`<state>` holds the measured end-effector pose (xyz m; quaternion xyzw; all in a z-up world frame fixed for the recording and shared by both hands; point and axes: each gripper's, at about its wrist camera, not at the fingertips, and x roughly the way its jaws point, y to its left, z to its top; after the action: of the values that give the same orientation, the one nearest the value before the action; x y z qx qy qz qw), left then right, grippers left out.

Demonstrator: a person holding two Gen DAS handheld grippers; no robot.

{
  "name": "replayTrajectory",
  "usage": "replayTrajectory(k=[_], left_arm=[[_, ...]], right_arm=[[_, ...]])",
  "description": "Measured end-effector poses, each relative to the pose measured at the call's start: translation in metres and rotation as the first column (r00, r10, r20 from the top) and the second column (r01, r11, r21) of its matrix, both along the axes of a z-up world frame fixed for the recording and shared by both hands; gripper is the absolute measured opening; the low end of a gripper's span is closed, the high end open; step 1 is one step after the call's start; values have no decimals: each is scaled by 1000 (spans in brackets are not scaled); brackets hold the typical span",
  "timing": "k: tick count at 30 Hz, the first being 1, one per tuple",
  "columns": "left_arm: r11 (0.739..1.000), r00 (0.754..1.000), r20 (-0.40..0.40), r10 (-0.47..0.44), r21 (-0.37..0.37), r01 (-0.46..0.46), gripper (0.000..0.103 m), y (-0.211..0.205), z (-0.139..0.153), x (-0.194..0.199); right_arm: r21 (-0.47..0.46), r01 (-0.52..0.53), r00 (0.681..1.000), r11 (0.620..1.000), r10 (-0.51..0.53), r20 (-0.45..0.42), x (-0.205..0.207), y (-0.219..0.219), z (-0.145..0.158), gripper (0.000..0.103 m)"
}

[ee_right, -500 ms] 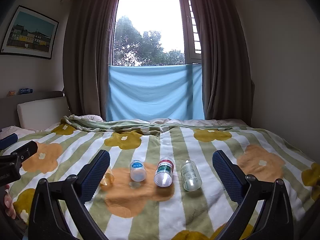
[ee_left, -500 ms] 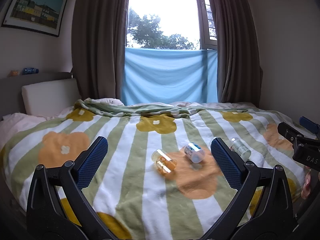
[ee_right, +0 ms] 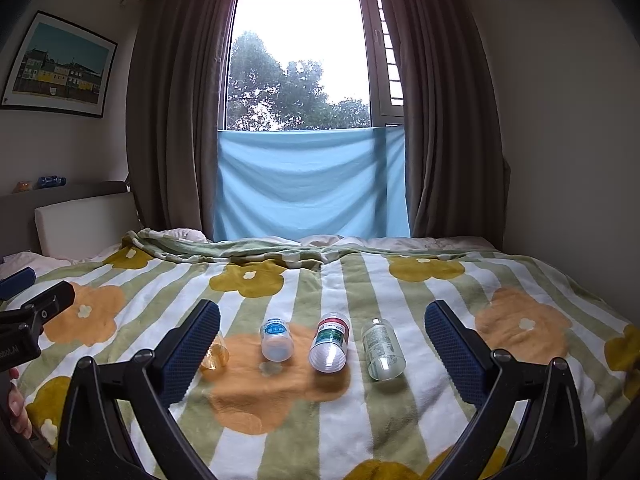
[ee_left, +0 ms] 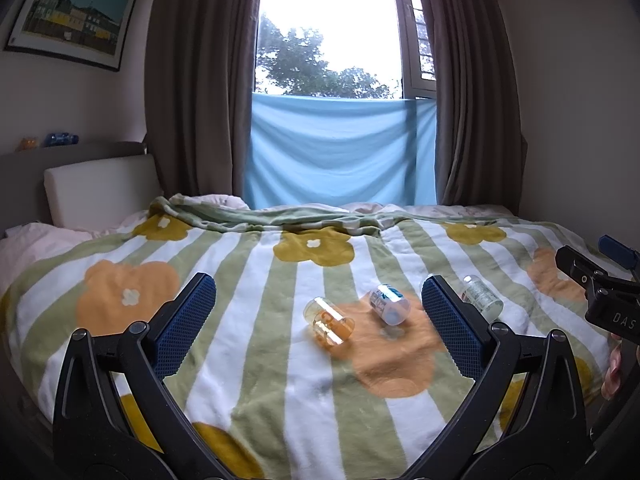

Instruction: Flip cup upside down

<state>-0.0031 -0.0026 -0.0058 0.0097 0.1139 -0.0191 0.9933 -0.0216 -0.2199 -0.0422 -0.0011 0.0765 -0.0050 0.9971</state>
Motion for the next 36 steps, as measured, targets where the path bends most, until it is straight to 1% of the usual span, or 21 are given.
replayTrajectory(k=[26,36], left_arm=[[1000,1000,-4,-3,-7,3,103,0,1,0],[1000,1000,-25,-5,-13,4,103,-2,-2,12]], right_arm=[[4,1,1000,1000,-1,-1,1,0,-1,102],[16,5,1000,1000,-5,-11,4,2,-6,102]])
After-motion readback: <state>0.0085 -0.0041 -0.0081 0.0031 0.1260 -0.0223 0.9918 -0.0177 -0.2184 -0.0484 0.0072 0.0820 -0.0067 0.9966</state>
